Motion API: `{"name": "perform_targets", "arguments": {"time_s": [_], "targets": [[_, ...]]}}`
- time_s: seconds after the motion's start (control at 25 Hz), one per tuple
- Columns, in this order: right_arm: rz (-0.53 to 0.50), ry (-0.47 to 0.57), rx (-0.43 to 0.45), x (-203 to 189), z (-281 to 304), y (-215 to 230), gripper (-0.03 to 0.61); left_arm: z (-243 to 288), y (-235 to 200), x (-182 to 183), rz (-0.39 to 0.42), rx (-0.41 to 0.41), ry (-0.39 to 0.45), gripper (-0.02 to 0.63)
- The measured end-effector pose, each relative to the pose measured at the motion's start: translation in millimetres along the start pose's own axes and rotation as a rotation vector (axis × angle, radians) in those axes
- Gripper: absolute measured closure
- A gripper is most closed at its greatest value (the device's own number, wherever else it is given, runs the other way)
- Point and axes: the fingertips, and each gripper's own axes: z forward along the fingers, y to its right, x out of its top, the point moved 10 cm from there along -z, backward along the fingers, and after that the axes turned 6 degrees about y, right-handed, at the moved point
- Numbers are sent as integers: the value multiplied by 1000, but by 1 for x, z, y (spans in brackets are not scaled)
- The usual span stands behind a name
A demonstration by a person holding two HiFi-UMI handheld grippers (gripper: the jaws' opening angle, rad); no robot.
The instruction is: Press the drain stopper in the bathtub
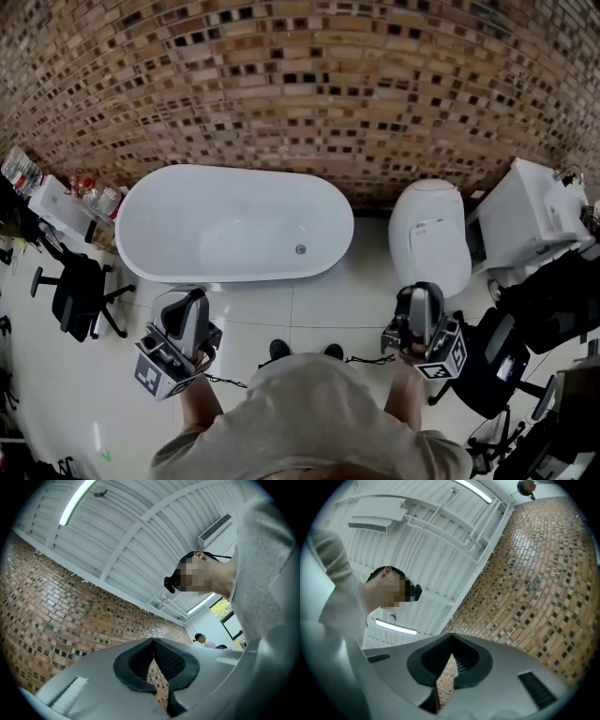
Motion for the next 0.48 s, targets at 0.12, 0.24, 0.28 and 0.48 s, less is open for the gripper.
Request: {"name": "perform_targets", "arguments": {"time_s": [0.12, 0.24, 0.28, 0.48], "targets": [[-48, -12, -1, -5, 12, -14, 575, -8, -14, -2, -28, -8, -3, 621], [-106, -10, -29, -8, 22, -19, 575, -15, -26, -2, -33, -15, 22, 621], [-123, -25, -40, -10, 24, -19, 575, -17, -29, -3, -38, -14, 29, 621], [-181, -158, -21, -28, 41, -28, 575, -19, -35, -12, -2, 18, -45, 621]]}}
